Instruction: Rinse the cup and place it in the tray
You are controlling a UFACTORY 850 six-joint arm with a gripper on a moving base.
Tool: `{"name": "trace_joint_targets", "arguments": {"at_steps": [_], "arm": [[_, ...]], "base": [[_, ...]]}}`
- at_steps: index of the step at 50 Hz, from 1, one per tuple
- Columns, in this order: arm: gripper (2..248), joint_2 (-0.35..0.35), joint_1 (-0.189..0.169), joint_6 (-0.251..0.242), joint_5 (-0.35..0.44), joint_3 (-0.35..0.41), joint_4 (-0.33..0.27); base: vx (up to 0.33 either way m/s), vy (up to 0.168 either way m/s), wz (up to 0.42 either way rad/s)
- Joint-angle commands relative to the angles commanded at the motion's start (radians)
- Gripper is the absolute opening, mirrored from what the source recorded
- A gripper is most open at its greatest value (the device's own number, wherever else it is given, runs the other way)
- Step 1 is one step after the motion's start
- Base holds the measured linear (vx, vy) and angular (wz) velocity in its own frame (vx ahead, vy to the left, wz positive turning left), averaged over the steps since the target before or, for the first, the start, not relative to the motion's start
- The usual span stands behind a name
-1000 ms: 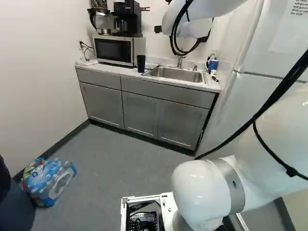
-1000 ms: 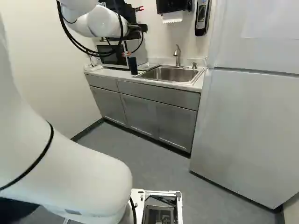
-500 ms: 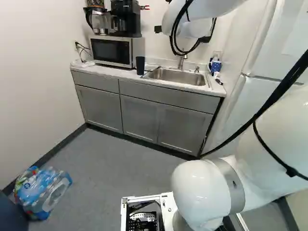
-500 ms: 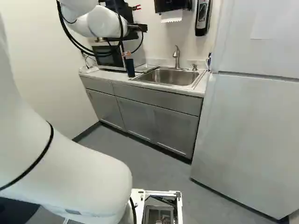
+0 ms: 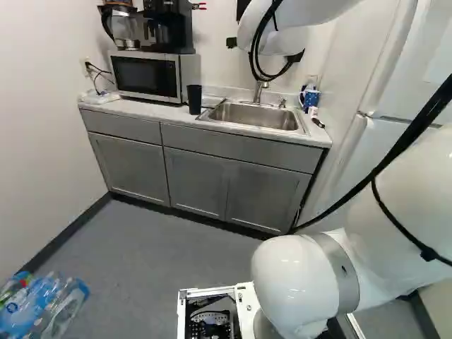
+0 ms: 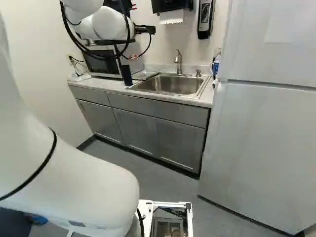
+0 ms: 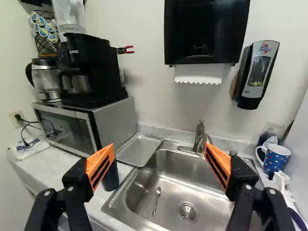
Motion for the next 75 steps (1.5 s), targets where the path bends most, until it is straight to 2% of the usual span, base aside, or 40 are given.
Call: {"name": "trace_joint_targets", "arguments": {"at_steps": [21,52,75], "arm": [[247,0.0,0.0,0.0,0.0,0.0,0.0],[247,0.0,0.0,0.0,0.0,0.0,0.0],[247,0.0,0.0,0.0,0.0,0.0,0.0]], "base": [[0.173,-0.023,-0.167],[0.149,0.0,-0.011],[0.066,-0.001,-0.004]]}}
